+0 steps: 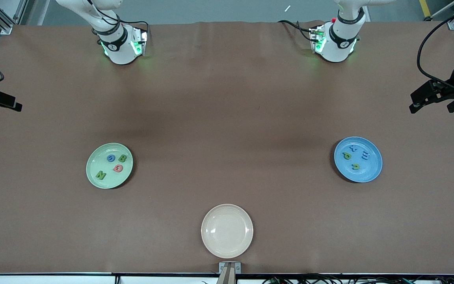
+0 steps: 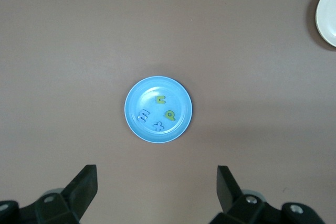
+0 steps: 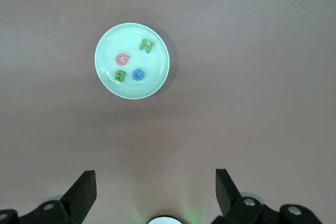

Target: Sort upper and lower case letters into plates

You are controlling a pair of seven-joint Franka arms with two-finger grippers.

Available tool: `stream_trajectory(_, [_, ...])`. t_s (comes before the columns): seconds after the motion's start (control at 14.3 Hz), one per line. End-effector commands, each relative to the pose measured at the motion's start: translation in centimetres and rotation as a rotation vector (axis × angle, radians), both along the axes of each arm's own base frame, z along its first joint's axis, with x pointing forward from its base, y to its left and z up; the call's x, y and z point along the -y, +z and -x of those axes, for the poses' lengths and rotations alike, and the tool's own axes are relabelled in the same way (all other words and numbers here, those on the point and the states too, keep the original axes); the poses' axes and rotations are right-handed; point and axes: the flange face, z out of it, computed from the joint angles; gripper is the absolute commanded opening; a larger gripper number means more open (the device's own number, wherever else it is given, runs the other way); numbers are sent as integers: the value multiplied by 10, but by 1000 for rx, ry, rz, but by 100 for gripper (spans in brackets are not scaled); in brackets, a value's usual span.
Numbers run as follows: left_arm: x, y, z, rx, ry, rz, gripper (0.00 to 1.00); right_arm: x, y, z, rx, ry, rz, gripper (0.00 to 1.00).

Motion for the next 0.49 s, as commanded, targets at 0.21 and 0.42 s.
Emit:
stream_trajectory(0.21, [-2,5,2,-4,-19,3,100,-4,17,24,35,23,18,100])
stream_trajectory(0.42, [-2,5,1,-4,-19,3,100,-5,32,34,56,24,17,100])
